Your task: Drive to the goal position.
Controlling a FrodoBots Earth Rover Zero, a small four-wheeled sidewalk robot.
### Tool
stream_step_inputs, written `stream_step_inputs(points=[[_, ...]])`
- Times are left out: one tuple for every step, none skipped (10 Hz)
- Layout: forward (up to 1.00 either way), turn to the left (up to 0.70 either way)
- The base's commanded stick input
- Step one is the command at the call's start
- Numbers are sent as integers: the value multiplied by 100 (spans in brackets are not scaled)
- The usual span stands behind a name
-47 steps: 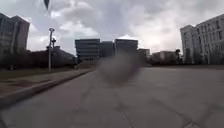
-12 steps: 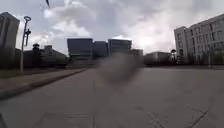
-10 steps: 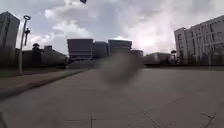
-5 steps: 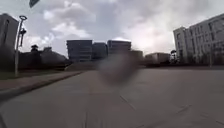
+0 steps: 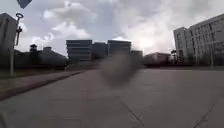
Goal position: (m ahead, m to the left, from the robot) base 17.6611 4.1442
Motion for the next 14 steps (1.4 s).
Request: stream_step_inputs(points=[[70, 0], [70, 0], [70, 0], [70, 0], [70, 0], [70, 0], [70, 0], [70, 0], [70, 0], [70, 0], [70, 0], [70, 0], [70, 0], [70, 0]])
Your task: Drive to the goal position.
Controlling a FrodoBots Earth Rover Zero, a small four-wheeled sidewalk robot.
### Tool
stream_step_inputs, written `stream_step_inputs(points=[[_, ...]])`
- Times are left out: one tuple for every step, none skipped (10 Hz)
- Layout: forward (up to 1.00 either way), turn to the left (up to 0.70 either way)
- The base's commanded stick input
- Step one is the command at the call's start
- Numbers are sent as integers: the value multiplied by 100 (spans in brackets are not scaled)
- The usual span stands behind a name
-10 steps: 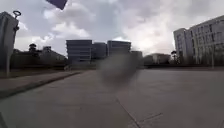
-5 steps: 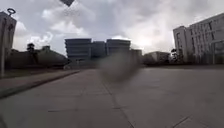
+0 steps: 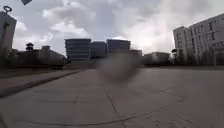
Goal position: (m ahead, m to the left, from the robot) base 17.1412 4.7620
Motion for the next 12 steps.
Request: stream_step_inputs(points=[[70, 0], [70, 0], [70, 0], [70, 0], [70, 0], [70, 0], [70, 0], [70, 0], [70, 0], [70, 0], [70, 0], [70, 0]])
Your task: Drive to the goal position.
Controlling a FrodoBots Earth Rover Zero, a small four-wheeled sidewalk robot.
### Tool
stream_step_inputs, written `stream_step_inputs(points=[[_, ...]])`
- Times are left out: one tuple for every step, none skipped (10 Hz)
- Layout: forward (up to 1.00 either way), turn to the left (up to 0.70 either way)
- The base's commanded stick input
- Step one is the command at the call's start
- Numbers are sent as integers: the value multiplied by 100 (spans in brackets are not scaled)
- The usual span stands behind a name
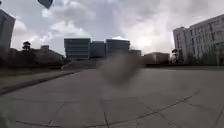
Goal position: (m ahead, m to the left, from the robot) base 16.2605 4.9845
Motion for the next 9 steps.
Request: stream_step_inputs(points=[[70, 0], [70, 0], [70, 0], [70, 0], [70, 0], [70, 0], [70, 0], [70, 0], [70, 0]])
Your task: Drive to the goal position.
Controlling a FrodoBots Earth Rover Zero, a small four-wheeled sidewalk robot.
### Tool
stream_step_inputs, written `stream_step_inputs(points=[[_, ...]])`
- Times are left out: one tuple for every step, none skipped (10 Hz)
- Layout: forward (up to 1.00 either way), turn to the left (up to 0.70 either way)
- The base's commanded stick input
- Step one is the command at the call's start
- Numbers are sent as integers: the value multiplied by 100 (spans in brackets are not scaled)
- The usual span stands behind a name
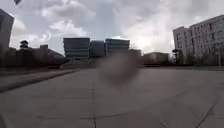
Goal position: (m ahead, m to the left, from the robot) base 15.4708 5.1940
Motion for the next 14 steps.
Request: stream_step_inputs(points=[[70, 0], [70, 0], [70, 0], [70, 0], [70, 0], [70, 0], [70, 0], [70, 0], [70, 0], [70, 0], [70, 0], [70, 0], [70, 0], [70, 0]])
